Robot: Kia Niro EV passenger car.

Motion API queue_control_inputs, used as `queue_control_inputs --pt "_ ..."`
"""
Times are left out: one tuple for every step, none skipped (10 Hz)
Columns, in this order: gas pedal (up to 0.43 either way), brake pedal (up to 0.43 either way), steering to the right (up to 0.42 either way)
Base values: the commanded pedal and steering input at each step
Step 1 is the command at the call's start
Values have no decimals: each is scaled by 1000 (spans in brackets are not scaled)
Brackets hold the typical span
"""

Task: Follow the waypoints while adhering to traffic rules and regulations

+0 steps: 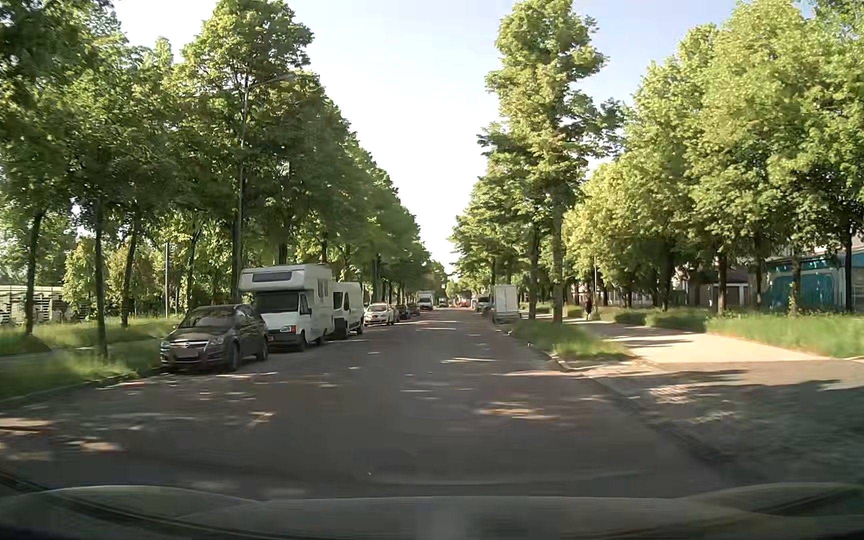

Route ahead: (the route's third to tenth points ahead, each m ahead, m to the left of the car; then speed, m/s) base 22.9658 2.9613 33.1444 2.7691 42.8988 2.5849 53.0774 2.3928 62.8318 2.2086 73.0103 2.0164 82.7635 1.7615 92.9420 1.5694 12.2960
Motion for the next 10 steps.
queue_control_inputs --pt "0 0 -3" --pt "0 0 0" --pt "0 0 2" --pt "20 0 2" --pt "28 0 1" --pt "28 0 0" --pt "28 0 -1" --pt "39 0 -1" --pt "39 0 -3" --pt "39 0 -4"
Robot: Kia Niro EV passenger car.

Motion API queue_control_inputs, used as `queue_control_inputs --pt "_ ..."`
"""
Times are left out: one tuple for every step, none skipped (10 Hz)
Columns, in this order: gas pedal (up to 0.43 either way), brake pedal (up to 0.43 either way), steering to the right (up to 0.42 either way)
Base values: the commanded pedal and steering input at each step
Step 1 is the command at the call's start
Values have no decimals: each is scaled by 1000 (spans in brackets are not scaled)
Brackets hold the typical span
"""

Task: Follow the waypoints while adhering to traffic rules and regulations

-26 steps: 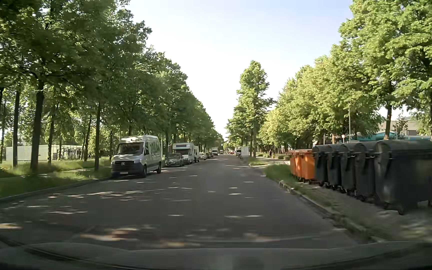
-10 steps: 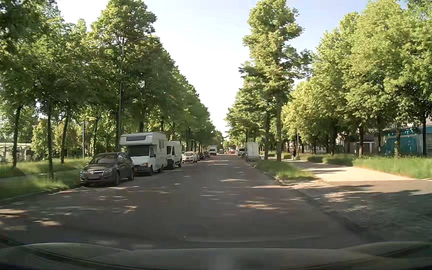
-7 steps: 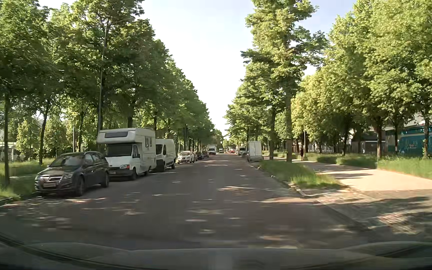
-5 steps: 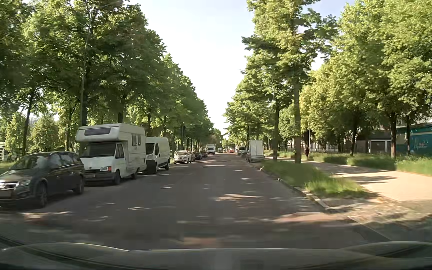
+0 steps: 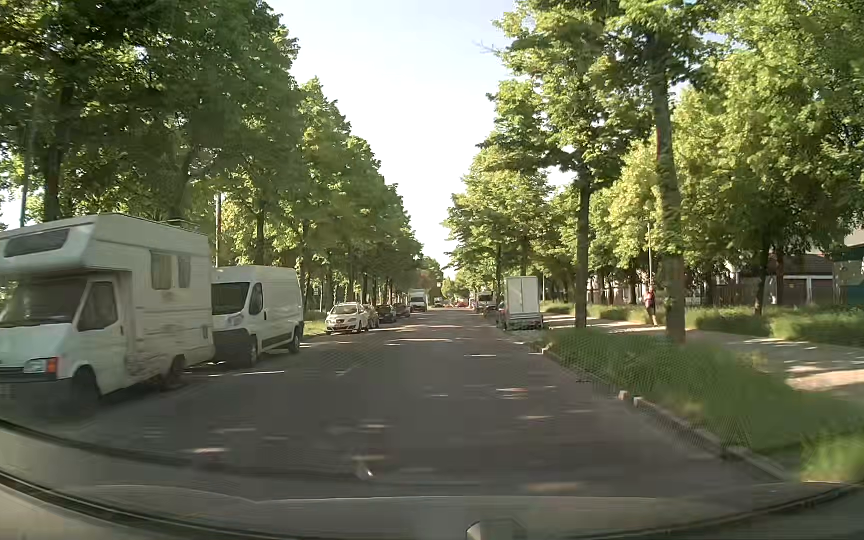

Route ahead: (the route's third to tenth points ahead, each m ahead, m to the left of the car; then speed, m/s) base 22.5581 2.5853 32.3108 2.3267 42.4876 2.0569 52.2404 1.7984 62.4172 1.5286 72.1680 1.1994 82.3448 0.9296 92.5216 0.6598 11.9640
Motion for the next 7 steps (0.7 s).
queue_control_inputs --pt "39 0 -4" --pt "39 0 -4" --pt "39 0 -3" --pt "39 0 -1" --pt "67 0 -1" --pt "79 0 -1" --pt "79 0 -1"
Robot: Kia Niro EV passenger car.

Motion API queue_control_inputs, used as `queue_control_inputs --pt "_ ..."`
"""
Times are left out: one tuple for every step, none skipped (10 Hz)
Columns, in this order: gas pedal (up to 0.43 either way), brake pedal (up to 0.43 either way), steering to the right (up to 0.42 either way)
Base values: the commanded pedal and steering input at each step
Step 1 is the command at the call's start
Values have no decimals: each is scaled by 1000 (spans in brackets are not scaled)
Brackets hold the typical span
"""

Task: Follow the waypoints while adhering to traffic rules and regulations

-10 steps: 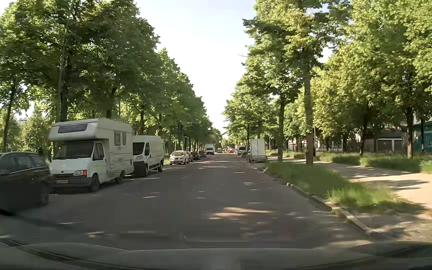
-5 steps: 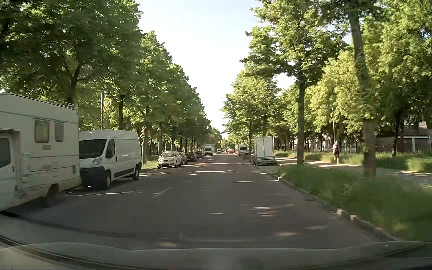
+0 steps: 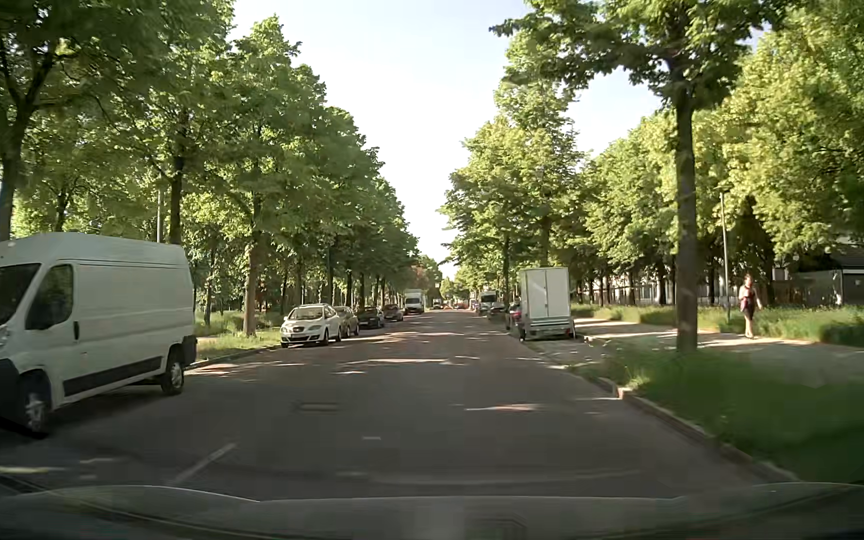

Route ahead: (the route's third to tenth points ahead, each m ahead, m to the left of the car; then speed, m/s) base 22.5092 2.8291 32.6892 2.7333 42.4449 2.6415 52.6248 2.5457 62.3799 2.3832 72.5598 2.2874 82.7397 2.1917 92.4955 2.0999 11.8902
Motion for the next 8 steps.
queue_control_inputs --pt "79 0 -1" --pt "79 0 -1" --pt "79 0 -1" --pt "79 0 -1" --pt "79 0 -1" --pt "79 0 -1" --pt "79 0 -1" --pt "79 0 -1"
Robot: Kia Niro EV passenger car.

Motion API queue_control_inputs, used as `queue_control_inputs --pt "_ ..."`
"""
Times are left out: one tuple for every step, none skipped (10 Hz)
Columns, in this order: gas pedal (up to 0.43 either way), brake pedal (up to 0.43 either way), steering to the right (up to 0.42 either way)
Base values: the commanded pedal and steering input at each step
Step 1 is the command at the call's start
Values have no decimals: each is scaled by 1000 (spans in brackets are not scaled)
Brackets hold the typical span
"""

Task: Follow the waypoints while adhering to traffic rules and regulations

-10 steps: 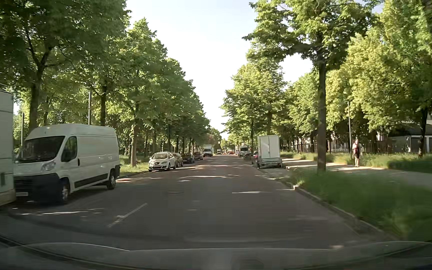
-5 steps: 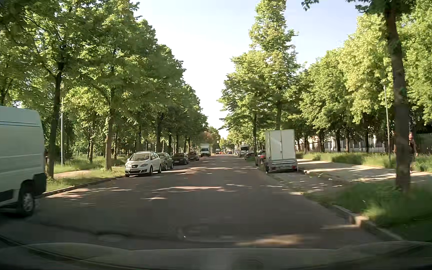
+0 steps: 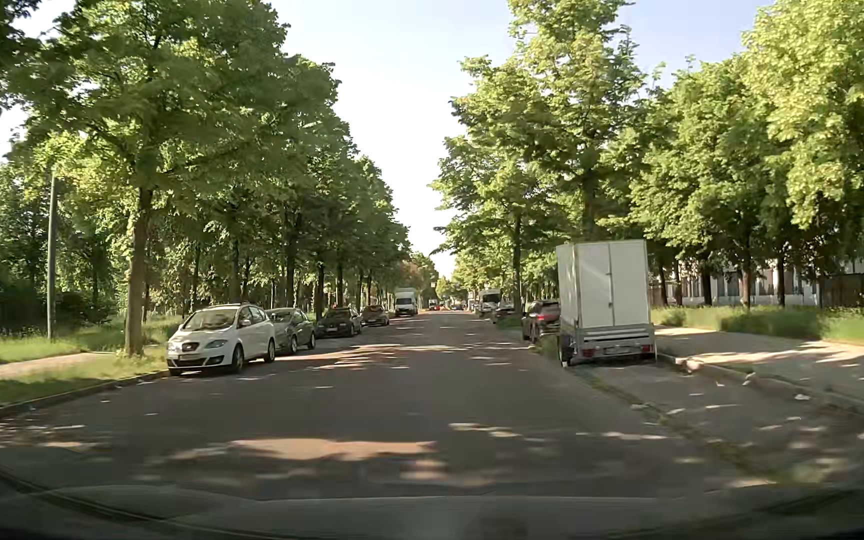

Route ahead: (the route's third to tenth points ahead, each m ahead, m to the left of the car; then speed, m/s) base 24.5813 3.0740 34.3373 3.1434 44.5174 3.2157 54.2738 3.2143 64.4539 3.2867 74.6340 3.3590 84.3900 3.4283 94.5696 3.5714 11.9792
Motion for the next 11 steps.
queue_control_inputs --pt "79 0 -1" --pt "79 0 -1" --pt "79 0 -1" --pt "79 0 -1" --pt "79 0 -1" --pt "79 0 -1" --pt "79 0 -1" --pt "79 0 -1" --pt "79 0 -4" --pt "79 0 -5" --pt "79 0 -4"
